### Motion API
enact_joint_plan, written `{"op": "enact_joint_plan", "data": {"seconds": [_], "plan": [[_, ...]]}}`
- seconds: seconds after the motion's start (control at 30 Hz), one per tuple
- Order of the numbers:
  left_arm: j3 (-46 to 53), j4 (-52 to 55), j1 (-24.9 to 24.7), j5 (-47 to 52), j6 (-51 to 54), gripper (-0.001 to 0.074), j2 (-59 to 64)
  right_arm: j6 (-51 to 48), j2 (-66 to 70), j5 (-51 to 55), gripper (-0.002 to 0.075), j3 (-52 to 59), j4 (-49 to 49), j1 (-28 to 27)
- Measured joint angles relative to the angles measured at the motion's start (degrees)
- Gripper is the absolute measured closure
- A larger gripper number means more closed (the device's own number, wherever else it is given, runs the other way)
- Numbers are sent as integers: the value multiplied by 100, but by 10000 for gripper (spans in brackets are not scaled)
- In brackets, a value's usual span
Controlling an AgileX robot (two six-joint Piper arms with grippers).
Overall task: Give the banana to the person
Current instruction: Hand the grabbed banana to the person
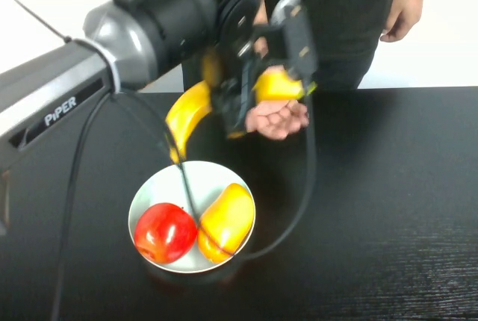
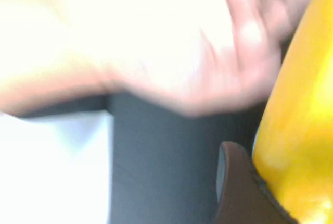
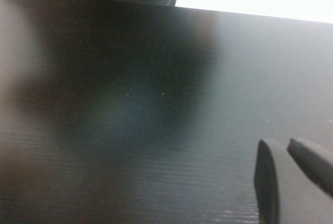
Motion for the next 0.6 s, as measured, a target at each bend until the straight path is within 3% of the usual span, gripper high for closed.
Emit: {"op": "enact_joint_plan", "data": {"seconds": [0.23, 0.6], "plan": [[-986, 33, -310, -83, -23, 460, 120, 0, 0, 0, 733, 0, 0, 0], [-1064, 147, -262, -369, -32, 460, 769, 0, 0, 0, 733, 0, 0, 0]]}}
